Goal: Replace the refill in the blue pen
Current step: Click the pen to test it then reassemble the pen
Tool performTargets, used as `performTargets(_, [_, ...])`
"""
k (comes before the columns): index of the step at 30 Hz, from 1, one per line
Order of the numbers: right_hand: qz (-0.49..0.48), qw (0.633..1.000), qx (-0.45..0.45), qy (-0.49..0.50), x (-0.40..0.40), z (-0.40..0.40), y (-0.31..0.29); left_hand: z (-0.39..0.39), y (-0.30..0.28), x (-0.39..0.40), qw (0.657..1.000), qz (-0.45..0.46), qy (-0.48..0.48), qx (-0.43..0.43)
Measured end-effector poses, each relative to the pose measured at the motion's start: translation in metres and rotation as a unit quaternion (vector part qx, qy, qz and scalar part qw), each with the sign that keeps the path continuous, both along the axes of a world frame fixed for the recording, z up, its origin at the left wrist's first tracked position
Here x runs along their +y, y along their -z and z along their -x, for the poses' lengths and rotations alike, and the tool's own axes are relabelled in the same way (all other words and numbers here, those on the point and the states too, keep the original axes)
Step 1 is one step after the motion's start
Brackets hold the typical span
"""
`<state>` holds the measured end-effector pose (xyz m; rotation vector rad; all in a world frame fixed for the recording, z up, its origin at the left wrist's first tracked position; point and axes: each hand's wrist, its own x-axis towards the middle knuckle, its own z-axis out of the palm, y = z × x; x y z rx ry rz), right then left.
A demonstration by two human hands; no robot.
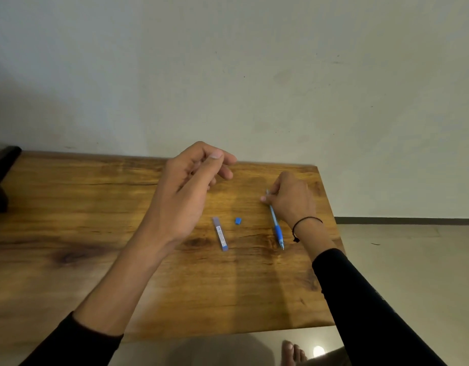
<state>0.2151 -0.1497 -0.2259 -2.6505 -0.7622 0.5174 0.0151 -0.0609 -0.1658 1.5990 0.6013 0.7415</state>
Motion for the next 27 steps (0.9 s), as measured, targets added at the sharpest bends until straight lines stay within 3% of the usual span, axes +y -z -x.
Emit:
performTargets(2, [0.001, 1.0, -0.004, -0.004, -0.001, 0.002, -0.002, 0.003, 0.004, 0.003, 0.999, -0.017, -0.018, 0.034])
performTargets(4, [-0.022, 0.999, -0.022, -0.011, -0.002, 0.006, -0.008, 0.006, 0.012, 0.007, 0.986, -0.066, -0.05, 0.146])
performTargets(8, [-0.058, 0.992, -0.026, -0.11, -0.004, 0.023, -0.022, 0.009, 0.038, -0.004, 0.864, -0.226, -0.05, 0.448])
performTargets(10, [-0.034, 0.983, -0.022, -0.176, -0.007, 0.039, -0.021, 0.003, 0.054, -0.016, 0.811, -0.287, -0.032, 0.509])
performTargets(12, [-0.004, 0.977, -0.048, -0.208, -0.009, 0.054, -0.016, -0.002, 0.068, -0.022, 0.788, -0.315, -0.022, 0.528])
performTargets(18, [0.033, 0.966, -0.113, -0.231, -0.008, 0.073, 0.0, -0.01, 0.079, -0.023, 0.8, -0.305, -0.032, 0.516])
performTargets(21, [0.022, 0.97, -0.103, -0.22, -0.007, 0.068, 0.004, -0.013, 0.079, -0.02, 0.802, -0.286, -0.025, 0.524])
performTargets(23, [-0.007, 0.977, -0.063, -0.203, -0.006, 0.061, 0.005, -0.013, 0.079, -0.019, 0.804, -0.284, -0.021, 0.522])
performTargets(27, [-0.149, 0.974, 0.098, -0.141, -0.007, 0.044, 0.003, -0.008, 0.077, -0.015, 0.823, -0.275, -0.011, 0.497])
